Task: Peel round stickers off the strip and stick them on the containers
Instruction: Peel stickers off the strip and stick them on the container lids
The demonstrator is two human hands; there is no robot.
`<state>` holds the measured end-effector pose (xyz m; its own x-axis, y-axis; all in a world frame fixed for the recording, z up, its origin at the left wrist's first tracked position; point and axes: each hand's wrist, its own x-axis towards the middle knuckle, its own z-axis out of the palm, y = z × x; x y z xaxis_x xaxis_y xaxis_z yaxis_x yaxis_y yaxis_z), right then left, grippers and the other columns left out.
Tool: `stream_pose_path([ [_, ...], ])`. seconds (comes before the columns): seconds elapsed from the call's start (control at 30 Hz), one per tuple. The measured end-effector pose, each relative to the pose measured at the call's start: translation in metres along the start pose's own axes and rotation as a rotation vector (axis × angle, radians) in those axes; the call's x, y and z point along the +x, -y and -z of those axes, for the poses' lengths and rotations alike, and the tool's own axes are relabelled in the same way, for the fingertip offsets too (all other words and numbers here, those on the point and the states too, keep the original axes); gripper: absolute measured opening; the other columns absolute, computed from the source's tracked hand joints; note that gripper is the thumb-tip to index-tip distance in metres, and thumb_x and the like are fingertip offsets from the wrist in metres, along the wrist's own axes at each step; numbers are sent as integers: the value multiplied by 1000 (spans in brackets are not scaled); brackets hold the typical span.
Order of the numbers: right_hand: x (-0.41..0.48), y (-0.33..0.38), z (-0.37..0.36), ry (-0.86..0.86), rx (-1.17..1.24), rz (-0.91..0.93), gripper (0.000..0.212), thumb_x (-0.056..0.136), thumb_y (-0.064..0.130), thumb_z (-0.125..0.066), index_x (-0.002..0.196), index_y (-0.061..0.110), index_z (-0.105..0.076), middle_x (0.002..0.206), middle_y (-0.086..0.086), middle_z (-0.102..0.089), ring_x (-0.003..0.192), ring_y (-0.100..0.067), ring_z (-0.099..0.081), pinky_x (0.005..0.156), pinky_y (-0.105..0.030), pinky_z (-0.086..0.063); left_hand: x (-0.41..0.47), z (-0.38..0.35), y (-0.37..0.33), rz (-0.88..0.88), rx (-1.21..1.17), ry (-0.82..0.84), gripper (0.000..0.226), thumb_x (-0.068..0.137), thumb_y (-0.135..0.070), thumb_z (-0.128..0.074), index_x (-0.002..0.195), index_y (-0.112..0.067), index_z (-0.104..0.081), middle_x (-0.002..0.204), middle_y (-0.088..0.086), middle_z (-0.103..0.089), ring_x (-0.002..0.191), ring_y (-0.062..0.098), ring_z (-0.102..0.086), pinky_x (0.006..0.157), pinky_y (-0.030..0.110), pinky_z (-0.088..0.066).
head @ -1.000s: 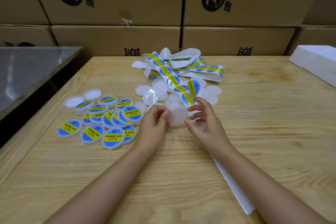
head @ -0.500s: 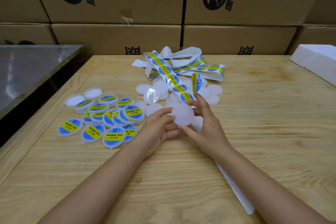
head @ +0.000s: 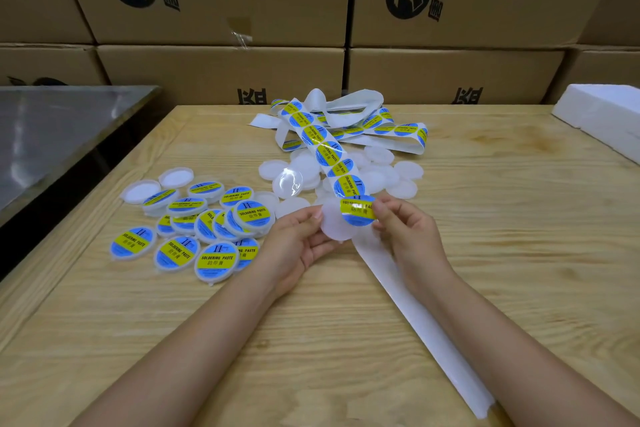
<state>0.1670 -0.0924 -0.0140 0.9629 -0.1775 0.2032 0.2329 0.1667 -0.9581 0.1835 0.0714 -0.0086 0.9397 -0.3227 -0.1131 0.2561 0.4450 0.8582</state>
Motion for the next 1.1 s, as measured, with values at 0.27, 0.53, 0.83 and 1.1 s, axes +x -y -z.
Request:
stream_pose_path([
  [0.27, -8, 2, -10, 39, 32, -39, 20, 87, -2, -57, 68, 1, -56, 69, -4, -59, 61, -2, -56, 63, -12, -44, -1, 0, 1, 12, 11, 55, 24, 97, -6, -38, 106, -1, -60, 93, 10, -73, 85, 19, -71, 73, 28, -58],
  [0.53, -9, 4, -10, 48, -42, -50, 16, 88, 3, -59, 72, 0, -61, 71, -8, -65, 69, -10, -58, 69, -17, -45, -1, 1, 1, 13, -14, 75, 23, 96, -5, -39, 105, -1, -59, 94, 10, -73, 86, 19, -71, 70, 27, -57],
  [0.83, -3, -3, -7, 57, -95, -66, 14, 80, 12, -70, 73, 2, -66, 86, -38, -60, 84, -38, -56, 87, -60, -43, -2, 0, 3, -2, 84, 53, 21, 97, -6, -39, 103, -3, -60, 89, 7, -73, 83, 19, -71, 72, 28, -58],
  [1.1, -1, -3, 1, 68, -323, -65, 13, 84, 19, -68, 72, 19, -68, 69, 2, -67, 68, -10, -61, 69, -30, -51, -4, -3, 2, -15, 109, 45, 21, 97, -6, -39, 105, -2, -58, 87, 6, -74, 80, 17, -71, 70, 26, -58],
])
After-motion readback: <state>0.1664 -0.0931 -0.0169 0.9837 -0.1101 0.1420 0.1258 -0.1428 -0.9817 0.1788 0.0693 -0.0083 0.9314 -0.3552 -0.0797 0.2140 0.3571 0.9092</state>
